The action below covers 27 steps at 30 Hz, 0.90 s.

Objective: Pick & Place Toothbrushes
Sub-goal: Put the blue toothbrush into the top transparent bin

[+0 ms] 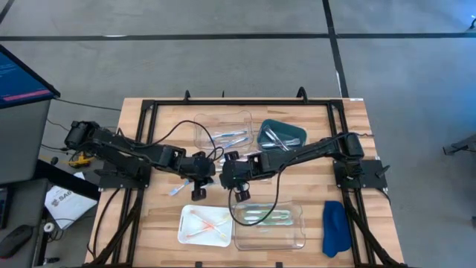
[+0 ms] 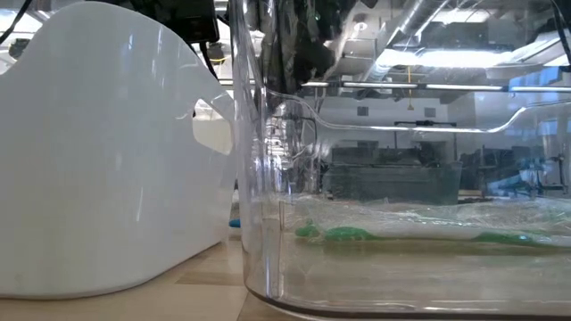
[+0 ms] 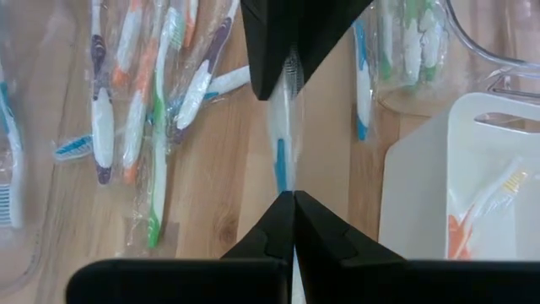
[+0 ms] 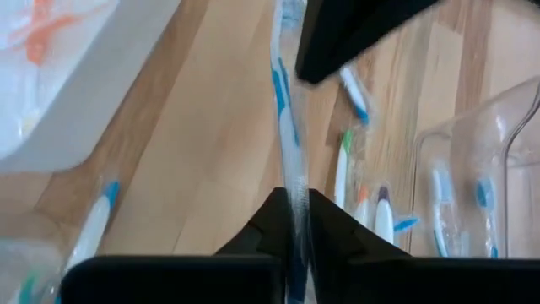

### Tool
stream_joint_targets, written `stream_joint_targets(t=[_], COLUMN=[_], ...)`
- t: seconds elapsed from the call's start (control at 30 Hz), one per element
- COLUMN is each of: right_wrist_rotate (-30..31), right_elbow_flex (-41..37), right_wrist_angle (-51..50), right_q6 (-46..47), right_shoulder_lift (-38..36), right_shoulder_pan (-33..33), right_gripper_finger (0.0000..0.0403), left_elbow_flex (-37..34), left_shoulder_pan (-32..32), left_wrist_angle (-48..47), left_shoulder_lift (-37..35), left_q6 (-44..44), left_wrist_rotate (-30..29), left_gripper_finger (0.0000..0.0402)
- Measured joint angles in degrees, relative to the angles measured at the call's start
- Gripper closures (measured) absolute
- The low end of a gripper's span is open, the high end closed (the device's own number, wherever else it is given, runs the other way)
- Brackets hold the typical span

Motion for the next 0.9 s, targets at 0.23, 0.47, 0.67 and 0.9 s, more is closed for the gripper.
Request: stream_joint_targets(t=[0.23, 0.47, 0.67, 0.9], right_wrist_rotate=[0.5, 2.7, 4.6, 12.0], right_elbow_flex=[0.0, 0.0, -0.1, -0.1], right_wrist_angle=[-3.6, -4.3, -4.0, -3.7], right_q6=[0.3, 0.2, -1.0, 0.9], right_shoulder_lift=[0.0, -0.4, -3.7, -11.9], right_shoulder_pan=[-0.9, -1.0, -1.8, -5.3], right_gripper_finger=[0.0378, 0.0384, 0.0388, 0.0388], left_elbow_flex=[0.0, 0.0, -0.5, -6.3], left_shoulder_pan=[0.0, -0.9, -8.4, -20.0], left_wrist_angle=[0.2, 0.5, 7.4, 21.8], left_shoulder_lift=[0.0, -5.6, -20.2, -33.0], left_q6=[-0.1, -0.2, 3.9, 12.9], left_wrist_rotate=[-0.1, -0.1, -3.6, -8.6], left_gripper_finger=[0.0400, 0.0396, 0.0398, 0.0399])
